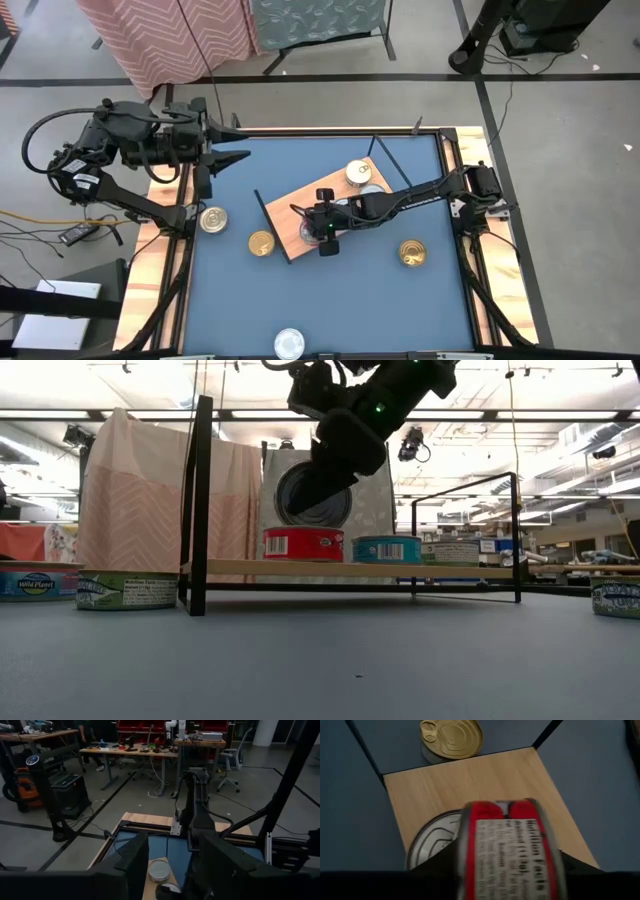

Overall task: Stack canned seafood by type on shelf
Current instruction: Stack the red tuna can on top of the red tuna can on the shelf

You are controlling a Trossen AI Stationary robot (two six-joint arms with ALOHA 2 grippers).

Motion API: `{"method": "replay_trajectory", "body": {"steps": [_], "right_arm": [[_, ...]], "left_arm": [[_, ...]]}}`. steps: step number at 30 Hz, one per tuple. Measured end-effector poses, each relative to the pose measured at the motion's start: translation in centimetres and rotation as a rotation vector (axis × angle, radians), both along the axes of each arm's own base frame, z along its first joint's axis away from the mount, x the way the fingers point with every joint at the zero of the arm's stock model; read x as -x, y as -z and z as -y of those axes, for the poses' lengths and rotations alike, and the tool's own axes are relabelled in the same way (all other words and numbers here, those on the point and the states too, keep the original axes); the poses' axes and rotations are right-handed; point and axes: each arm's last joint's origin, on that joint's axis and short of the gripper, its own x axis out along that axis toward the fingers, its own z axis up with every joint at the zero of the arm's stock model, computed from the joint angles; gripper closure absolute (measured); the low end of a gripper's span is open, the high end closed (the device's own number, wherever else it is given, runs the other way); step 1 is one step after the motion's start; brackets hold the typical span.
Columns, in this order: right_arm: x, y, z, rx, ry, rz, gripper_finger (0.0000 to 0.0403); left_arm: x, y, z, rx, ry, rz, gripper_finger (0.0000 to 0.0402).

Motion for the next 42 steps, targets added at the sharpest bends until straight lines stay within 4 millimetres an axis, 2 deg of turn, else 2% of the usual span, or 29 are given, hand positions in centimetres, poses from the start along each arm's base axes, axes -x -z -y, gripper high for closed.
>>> {"method": "replay_trajectory", "body": {"steps": [11,22,33,42], "right_arm": [[0.0,0.0,-0.1,-0.028,0.008,0.008,0.0194],[0.0,-0.1,-0.9,0.021,0.007,0.014,0.0199],[-1.0,-2.9,-1.3,0.092,-0.009,0.083,0.0209],[-0.7,-2.8,-1.3,0.073,0.001,0.036,0.023]], "left_arm": [[0.0,0.2,0.0,0.007,-0.002,-0.024,0.0222],[0.0,0.2,0.0,0.007,-0.002,-0.024,0.0222],[0.0,0.2,0.0,0.007,-0.002,-0.024,0.0222],[0.0,0.3,0.1,0.014,0.037,-0.028,0.0223]]}}
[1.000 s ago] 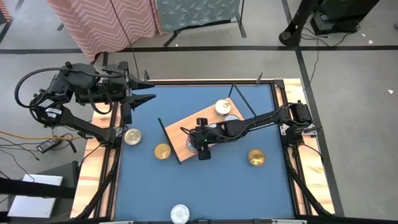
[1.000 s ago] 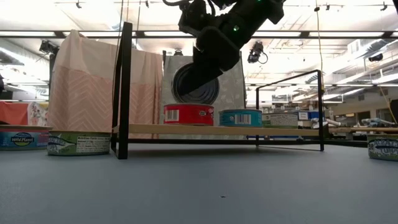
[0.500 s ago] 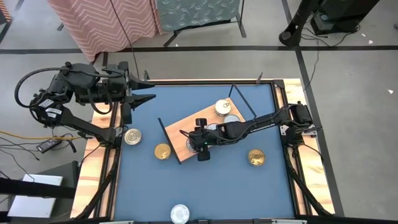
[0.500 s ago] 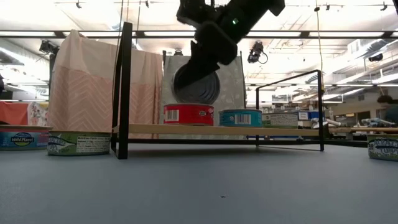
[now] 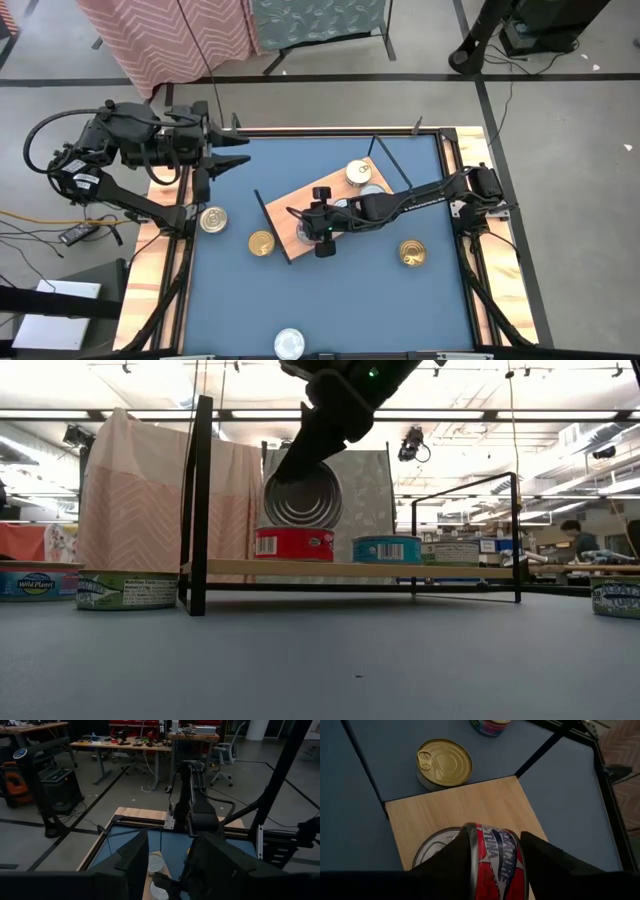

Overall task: Stack canned seafood by type on shelf
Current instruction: Stack the red tuna can on top of the red tuna can on the shelf

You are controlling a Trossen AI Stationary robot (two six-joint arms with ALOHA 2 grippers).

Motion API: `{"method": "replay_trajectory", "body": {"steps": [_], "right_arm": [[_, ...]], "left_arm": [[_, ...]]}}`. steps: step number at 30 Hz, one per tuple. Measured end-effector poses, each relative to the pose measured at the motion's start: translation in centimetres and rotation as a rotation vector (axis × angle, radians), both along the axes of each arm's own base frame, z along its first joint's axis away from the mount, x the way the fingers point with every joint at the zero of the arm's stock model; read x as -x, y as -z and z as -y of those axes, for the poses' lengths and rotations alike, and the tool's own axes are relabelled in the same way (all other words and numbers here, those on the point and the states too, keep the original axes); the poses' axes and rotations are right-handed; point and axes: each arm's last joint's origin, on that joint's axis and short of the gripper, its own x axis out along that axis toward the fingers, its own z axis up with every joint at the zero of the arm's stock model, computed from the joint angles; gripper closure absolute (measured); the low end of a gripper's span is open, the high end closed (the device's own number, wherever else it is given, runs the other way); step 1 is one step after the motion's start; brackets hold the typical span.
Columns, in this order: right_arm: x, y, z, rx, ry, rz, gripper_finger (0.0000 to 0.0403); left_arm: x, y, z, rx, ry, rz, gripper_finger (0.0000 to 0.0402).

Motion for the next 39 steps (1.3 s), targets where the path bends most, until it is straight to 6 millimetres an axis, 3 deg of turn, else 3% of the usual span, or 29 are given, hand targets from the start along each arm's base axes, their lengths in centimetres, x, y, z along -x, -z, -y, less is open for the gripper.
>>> {"method": "replay_trajectory", "body": {"steps": [20,39], "right_arm": [[0.3,0.0,-1.9,0.224,0.031,0.004,0.0235],[-1.3,2.6,-3.9,0.405,0.002,0.023,0.0235]], "left_arm": [[-0.2,0.0,0.0,0.001,0.003,-0.002,0.0222],[-2.3,1.0,0.3,0.001,0.02,-0.071,0.0222]]}}
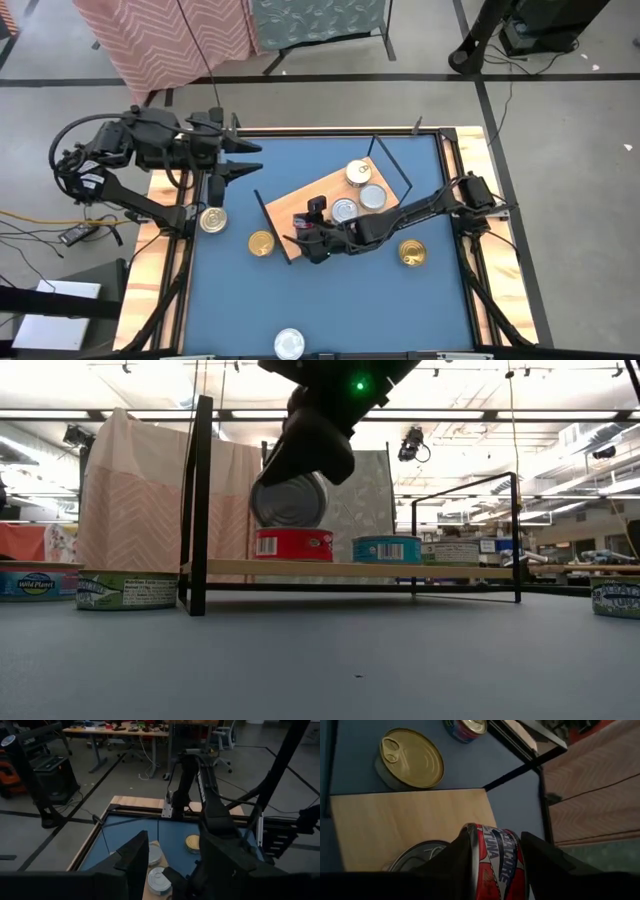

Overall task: Stack canned seafood by type on shelf
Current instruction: Stack the red tuna can on top of the red tuna can on the shelf

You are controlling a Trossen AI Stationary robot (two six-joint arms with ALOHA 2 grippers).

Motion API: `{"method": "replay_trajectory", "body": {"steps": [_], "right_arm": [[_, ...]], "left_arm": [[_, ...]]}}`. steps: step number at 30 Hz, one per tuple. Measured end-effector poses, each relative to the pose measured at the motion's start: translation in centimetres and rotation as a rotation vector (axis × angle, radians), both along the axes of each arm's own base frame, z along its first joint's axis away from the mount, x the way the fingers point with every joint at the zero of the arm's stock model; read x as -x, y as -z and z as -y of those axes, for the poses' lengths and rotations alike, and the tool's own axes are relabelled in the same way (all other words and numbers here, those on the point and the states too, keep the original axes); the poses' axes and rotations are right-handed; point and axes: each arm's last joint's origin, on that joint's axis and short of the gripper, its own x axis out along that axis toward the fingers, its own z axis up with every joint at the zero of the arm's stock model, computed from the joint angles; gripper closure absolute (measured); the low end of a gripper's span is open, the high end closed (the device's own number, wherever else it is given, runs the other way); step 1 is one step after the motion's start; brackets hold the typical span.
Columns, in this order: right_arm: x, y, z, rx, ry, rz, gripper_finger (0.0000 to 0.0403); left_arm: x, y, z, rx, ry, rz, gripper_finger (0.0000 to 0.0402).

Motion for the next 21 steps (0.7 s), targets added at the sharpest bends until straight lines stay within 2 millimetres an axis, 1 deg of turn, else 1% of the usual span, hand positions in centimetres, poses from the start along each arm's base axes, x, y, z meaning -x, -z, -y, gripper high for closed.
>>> {"method": "replay_trajectory", "body": {"steps": [6,13,18,21], "right_arm": [[0.0,0.5,-0.7,0.072,-0.024,-0.022,0.0235],[-0.2,0.2,-0.9,0.13,-0.069,-0.029,0.0235],[-0.6,-1.0,-1.2,0.162,-0.091,-0.044,0.0235],[-1.2,-2.7,-1.3,0.212,-0.095,-0.021,0.0235]], "left_arm": [[0.1,-0.1,-0.1,-0.01,-0.021,0.008,0.0222],[0.1,-0.1,-0.1,-0.011,-0.022,0.006,0.0222],[0.2,-0.1,-0.1,-0.01,-0.022,0.005,0.0222],[0.2,-0.1,-0.1,-0.011,-0.022,0.004,0.0222]]}}
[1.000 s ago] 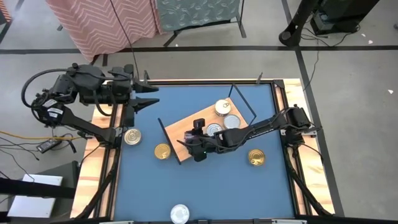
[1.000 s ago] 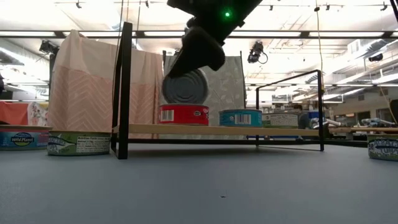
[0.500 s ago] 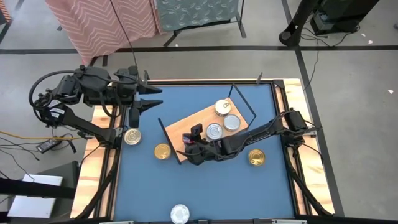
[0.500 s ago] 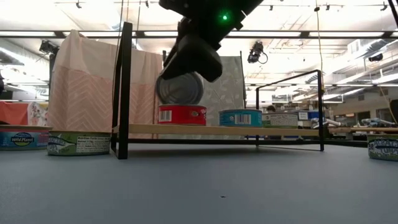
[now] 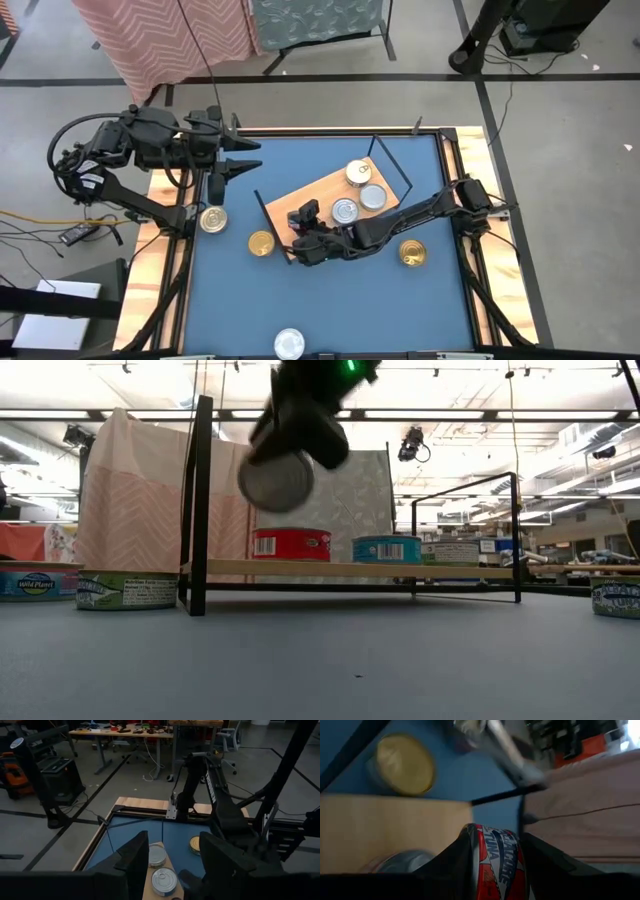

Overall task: Stack canned seafood by type on shelf
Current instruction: Stack the red tuna can on top of the red tuna can on the shelf

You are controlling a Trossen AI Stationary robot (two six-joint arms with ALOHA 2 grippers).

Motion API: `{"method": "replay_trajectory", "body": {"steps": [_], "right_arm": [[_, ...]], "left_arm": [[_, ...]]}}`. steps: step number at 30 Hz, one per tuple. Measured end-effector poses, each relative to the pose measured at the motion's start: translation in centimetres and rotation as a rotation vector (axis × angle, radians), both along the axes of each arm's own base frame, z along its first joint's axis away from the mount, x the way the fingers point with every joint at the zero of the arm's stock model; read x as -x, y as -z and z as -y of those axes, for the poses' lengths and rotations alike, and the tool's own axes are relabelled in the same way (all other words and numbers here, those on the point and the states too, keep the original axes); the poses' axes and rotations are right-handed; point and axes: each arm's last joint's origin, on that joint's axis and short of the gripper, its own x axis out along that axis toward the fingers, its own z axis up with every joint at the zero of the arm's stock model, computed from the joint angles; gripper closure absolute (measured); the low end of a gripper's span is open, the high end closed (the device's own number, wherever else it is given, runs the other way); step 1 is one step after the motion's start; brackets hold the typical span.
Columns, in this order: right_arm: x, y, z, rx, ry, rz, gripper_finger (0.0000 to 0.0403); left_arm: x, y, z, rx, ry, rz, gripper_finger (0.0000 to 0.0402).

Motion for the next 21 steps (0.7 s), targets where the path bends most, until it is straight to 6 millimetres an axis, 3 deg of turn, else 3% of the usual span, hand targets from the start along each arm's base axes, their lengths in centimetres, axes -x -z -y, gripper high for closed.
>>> {"method": "replay_trajectory", "body": {"steps": [4,16,21], "right_arm": [[-0.1,-0.8,0.3,-0.022,0.021,0.015,0.0235],[1.0,2.2,1.2,-0.098,0.098,-0.072,0.0235],[1.0,2.5,1.3,-0.093,0.106,-0.063,0.0235]], "left_arm": [[0.0,0.0,0.0,-0.001,0.0,-0.001,0.0222],[0.1,0.0,0.4,0.0,0.028,-0.005,0.0222],[0.1,0.0,0.4,0.001,0.027,-0.005,0.0222]]}}
